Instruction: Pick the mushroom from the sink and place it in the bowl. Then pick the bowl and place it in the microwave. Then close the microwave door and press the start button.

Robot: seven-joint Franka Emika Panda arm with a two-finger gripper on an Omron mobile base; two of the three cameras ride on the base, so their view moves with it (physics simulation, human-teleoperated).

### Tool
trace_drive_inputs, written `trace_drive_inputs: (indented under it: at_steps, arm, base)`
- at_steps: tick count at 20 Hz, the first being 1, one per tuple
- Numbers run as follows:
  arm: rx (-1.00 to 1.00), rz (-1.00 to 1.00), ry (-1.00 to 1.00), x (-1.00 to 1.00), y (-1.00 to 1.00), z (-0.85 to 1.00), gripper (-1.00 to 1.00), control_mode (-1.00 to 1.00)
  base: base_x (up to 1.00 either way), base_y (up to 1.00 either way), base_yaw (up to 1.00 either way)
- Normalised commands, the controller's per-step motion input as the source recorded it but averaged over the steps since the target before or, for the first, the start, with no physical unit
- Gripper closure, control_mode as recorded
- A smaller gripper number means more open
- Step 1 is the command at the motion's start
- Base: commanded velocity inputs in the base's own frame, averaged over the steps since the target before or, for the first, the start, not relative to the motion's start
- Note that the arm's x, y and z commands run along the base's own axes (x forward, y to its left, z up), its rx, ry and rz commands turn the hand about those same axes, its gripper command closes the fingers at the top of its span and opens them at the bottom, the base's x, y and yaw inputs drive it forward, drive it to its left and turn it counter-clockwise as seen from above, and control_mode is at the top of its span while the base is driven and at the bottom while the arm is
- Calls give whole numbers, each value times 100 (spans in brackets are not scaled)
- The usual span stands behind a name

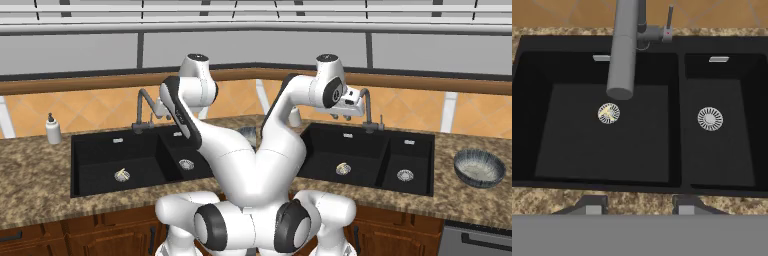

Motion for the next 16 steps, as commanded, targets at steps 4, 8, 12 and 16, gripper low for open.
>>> trace_drive_inputs:
  at_steps: [4, 8, 12, 16]
  arm:
    - [0, 1, 0, 3, -4, 0, -100, -100]
    - [-10, 0, 21, 25, 63, -61, -100, -100]
    - [-16, -1, 25, 38, 100, -100, -100, -100]
    - [-23, -2, 11, 36, 96, -100, -100, -100]
  base:
    - [0, 0, 0]
    - [0, 0, 0]
    - [0, 0, 0]
    - [0, 0, 0]
